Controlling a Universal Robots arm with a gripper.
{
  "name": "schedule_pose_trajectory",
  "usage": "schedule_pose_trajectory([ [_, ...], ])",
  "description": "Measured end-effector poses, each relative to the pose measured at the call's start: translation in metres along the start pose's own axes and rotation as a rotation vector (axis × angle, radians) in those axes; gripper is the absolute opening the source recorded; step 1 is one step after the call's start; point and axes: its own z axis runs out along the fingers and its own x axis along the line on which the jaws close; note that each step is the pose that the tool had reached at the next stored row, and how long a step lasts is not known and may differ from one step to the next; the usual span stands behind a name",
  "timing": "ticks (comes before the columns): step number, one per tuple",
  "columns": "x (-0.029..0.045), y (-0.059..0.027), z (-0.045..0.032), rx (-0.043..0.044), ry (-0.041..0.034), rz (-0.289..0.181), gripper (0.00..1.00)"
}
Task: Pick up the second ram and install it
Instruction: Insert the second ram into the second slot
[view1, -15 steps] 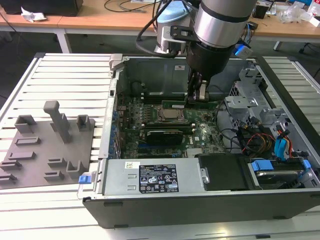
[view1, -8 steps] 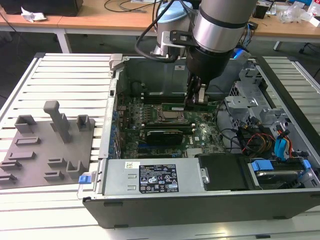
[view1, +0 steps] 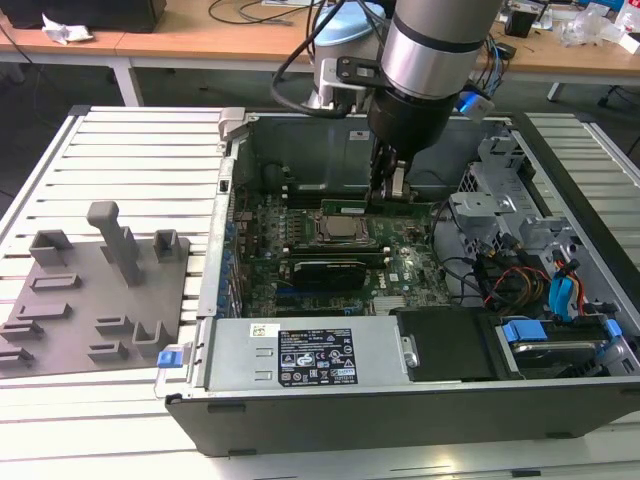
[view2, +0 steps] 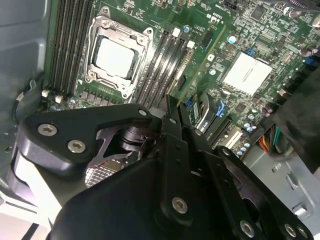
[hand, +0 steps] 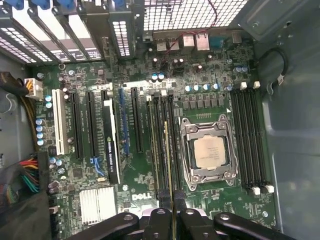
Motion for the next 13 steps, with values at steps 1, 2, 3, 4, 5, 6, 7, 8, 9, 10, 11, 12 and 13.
schedule_pose_trajectory([
  [1,0.0,0.0001,0.0005,0.0,0.0002,0.0,0.14],
  [2,0.0001,0.0,0.0016,0.0,0.0001,0.0,0.14],
  [3,0.0002,-0.0001,0.0027,0.0,0.0001,0.0,0.14],
  [4,0.0002,-0.0001,0.0033,0.0,0.0001,0.0,0.14],
  [5,0.0003,-0.0002,0.0037,0.0,0.0001,0.0,0.14],
  [6,0.0003,-0.0002,0.0044,0.0,0.0002,0.0,0.14],
  [7,0.0004,-0.0003,0.005,0.0,0.0002,0.0,0.14],
  [8,0.0004,-0.0003,0.0052,0.0,0.0002,0.0,0.14],
  [9,0.0005,-0.0003,0.0059,0.0,0.0002,0.0,0.14],
  [10,0.0005,-0.0004,0.0064,0.0,0.0001,0.0,0.14],
  [11,0.0005,-0.0004,0.007,0.0,0.0002,0.0,0.14],
  [12,0.0006,-0.0004,0.0072,-0.0001,0.0004,0.0,0.14],
  [13,0.0006,-0.0005,0.0076,0.0,0.0002,0.0,0.14],
])
